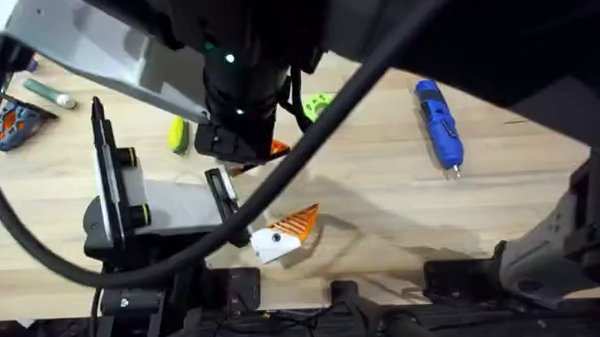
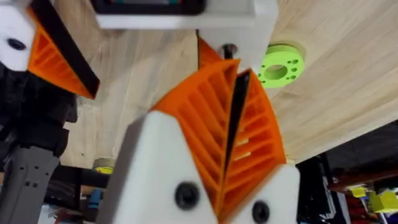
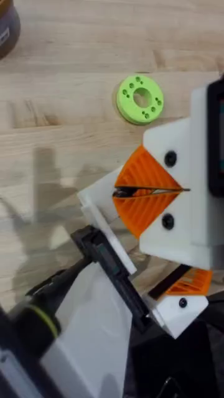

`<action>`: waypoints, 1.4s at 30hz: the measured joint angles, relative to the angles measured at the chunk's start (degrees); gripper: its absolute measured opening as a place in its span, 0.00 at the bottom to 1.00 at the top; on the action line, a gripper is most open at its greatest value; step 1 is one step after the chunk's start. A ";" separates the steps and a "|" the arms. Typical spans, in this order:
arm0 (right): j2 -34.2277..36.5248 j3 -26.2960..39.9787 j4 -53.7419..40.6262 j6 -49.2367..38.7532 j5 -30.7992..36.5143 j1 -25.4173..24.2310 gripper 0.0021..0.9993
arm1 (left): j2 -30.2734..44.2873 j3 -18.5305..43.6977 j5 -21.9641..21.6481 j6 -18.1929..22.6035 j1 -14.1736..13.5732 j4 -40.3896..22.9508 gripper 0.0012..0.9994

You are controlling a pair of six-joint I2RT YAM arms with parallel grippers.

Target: Pick up the gripper from the table and insert it into the empty holder that is missing its gripper. Then pick up a screw, insert it into the mounting hole, and use the screwdriver to tighten it. Finally, clean up the table by picking up the vegetable and placing it into the bucket.

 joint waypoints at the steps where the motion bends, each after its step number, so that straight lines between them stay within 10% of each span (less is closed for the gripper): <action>1: -0.01 -0.04 0.00 0.12 -0.17 0.00 0.00 | 0.01 0.00 0.00 0.00 0.00 -0.02 0.99; 42: 0.01 -2.94 1.59 1.44 0.07 0.15 0.00 | 0.01 0.00 0.08 -0.57 0.00 -0.03 0.99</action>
